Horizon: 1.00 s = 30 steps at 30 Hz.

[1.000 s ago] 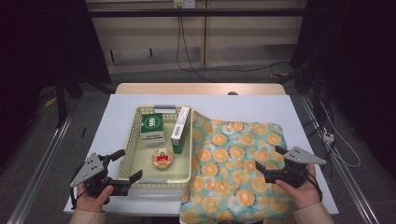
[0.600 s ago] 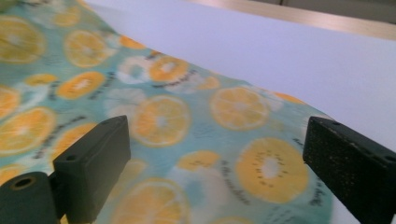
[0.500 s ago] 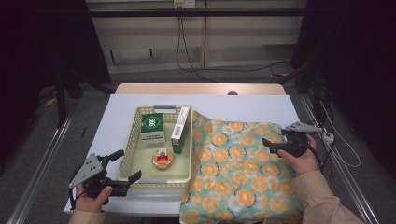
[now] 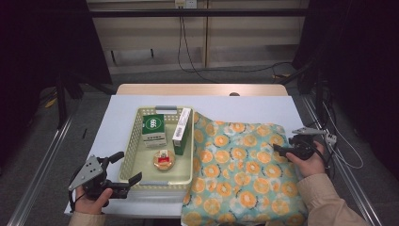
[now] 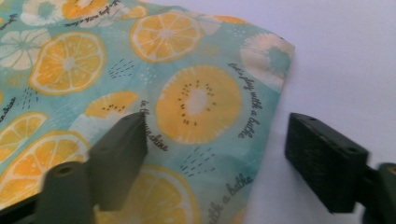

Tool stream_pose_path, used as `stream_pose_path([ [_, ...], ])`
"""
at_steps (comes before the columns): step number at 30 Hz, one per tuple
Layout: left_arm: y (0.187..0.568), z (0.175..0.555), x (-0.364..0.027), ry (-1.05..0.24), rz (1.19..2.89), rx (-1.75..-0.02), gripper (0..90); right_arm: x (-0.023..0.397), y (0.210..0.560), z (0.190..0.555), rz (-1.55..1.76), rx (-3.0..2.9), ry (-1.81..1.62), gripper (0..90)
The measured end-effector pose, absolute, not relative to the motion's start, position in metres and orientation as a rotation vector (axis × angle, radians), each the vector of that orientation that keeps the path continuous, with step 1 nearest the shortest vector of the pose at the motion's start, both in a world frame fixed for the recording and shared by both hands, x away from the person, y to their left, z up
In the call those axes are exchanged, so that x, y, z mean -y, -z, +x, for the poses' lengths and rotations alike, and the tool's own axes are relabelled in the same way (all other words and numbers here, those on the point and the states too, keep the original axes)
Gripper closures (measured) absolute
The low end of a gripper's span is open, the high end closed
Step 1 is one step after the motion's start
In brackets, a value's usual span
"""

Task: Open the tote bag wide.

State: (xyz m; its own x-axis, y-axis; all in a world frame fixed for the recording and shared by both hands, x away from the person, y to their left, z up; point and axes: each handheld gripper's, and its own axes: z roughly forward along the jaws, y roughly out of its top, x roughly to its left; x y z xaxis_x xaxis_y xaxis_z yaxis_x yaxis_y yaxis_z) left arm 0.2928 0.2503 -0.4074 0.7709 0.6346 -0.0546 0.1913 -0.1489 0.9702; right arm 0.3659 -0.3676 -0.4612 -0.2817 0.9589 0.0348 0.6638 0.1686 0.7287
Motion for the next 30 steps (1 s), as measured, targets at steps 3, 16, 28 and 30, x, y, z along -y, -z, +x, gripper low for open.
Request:
stream_pose_path([
  [3,0.407,0.293,-0.251,-0.441,1.705,-0.657,3.0,0.365,0.461,0.366,1.524,-2.014,-0.875,33.8],
  [16,0.407,0.293,-0.247,-0.439,1.703,-0.653,3.0,0.365,0.459,0.362,1.52,-2.016,-0.984,86.5],
  [28,0.407,0.294,-0.248,-0.445,1.71,-0.649,3.2,0.372,0.442,0.381,1.541,-1.914,-1.056,89.8],
  [30,0.407,0.294,-0.247,-0.442,1.71,-0.65,3.2,0.377,0.44,0.388,1.556,-1.895,-1.059,89.9],
])
